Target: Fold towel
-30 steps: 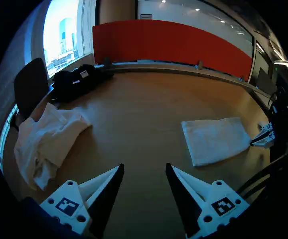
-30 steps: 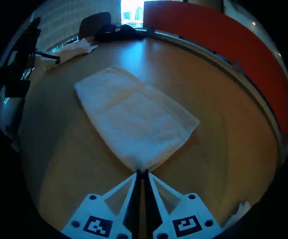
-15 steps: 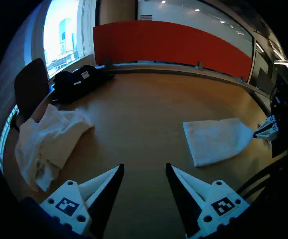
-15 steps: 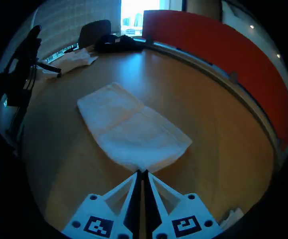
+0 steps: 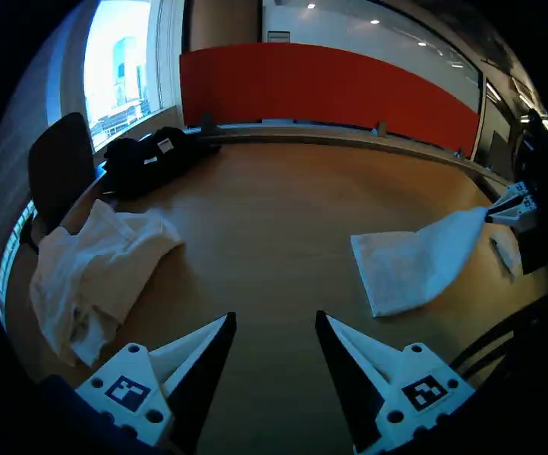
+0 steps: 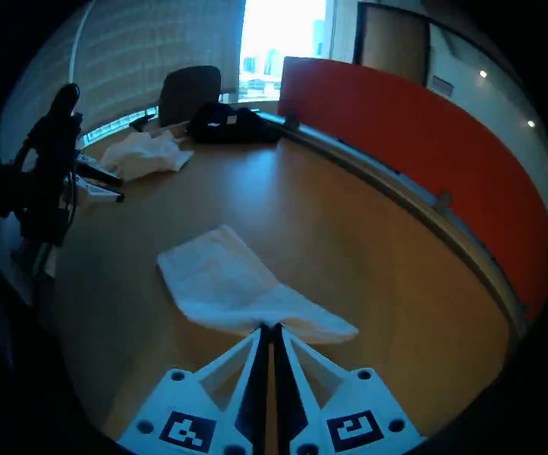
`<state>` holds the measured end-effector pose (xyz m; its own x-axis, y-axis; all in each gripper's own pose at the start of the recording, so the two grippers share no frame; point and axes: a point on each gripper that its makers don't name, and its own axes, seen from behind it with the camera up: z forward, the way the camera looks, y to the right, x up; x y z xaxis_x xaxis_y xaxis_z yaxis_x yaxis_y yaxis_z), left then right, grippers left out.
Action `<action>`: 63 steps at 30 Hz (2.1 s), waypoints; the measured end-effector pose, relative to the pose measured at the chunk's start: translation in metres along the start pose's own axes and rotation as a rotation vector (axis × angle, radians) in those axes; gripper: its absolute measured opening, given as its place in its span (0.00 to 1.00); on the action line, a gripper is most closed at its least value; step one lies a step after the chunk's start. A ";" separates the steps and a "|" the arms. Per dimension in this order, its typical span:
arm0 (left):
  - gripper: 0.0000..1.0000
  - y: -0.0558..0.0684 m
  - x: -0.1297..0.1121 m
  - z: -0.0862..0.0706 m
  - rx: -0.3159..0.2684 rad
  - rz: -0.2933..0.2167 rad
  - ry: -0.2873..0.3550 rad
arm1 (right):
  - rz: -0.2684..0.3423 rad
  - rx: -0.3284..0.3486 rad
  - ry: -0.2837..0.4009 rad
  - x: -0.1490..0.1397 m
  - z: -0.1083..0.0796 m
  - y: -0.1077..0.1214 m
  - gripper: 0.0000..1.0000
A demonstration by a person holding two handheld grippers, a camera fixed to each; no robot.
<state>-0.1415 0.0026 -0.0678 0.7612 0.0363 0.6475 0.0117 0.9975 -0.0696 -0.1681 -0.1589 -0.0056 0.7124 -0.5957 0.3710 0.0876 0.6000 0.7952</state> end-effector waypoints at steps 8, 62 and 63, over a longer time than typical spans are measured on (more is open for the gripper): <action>0.77 0.002 0.000 0.002 -0.003 -0.011 0.020 | -0.017 0.004 0.010 0.015 -0.002 -0.003 0.05; 0.77 0.007 -0.005 -0.004 -0.024 -0.061 0.059 | -0.173 0.288 -0.095 0.061 0.112 -0.107 0.06; 0.77 0.007 -0.006 -0.005 -0.024 -0.060 0.059 | -0.170 0.295 -0.100 0.059 0.115 -0.110 0.06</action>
<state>-0.1427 0.0090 -0.0754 0.7956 -0.0282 0.6051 0.0739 0.9960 -0.0506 -0.2158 -0.3217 -0.0161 0.6322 -0.7317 0.2548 -0.0164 0.3161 0.9486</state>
